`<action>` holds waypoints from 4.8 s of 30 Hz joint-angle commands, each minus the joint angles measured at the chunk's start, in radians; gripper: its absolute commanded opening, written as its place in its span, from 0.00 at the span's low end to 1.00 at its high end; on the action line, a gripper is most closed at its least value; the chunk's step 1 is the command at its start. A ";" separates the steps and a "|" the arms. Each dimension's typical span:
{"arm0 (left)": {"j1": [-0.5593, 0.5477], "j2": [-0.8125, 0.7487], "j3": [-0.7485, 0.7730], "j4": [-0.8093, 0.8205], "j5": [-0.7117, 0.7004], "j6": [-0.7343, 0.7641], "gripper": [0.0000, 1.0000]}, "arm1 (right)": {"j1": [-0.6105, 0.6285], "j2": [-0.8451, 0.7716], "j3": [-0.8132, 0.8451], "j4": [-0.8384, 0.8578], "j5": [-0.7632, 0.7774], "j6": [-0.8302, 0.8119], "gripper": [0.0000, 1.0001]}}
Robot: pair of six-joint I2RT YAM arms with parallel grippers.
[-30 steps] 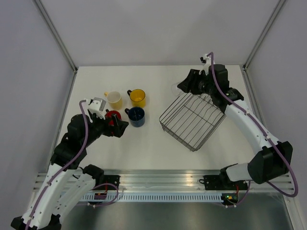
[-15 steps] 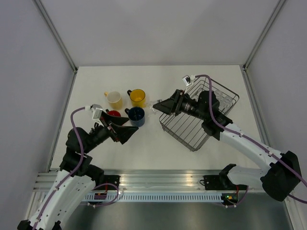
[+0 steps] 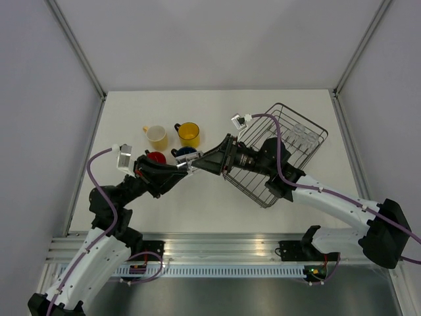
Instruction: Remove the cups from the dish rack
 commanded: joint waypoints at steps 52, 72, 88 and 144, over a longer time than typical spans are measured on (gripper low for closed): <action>-0.068 0.653 0.431 -1.435 -0.751 0.324 0.08 | 0.027 -0.297 0.086 -0.774 0.716 -0.516 0.98; -0.073 0.462 0.486 -1.432 -0.693 0.363 0.38 | 0.025 -0.236 0.117 -0.801 0.829 -0.550 0.98; -0.073 0.041 0.465 -1.263 -0.818 0.534 1.00 | -0.358 0.143 0.345 -0.981 0.915 -0.478 0.98; -0.071 -0.137 0.354 -1.200 -0.872 0.569 1.00 | -0.789 0.716 0.580 -0.930 0.848 -0.455 0.75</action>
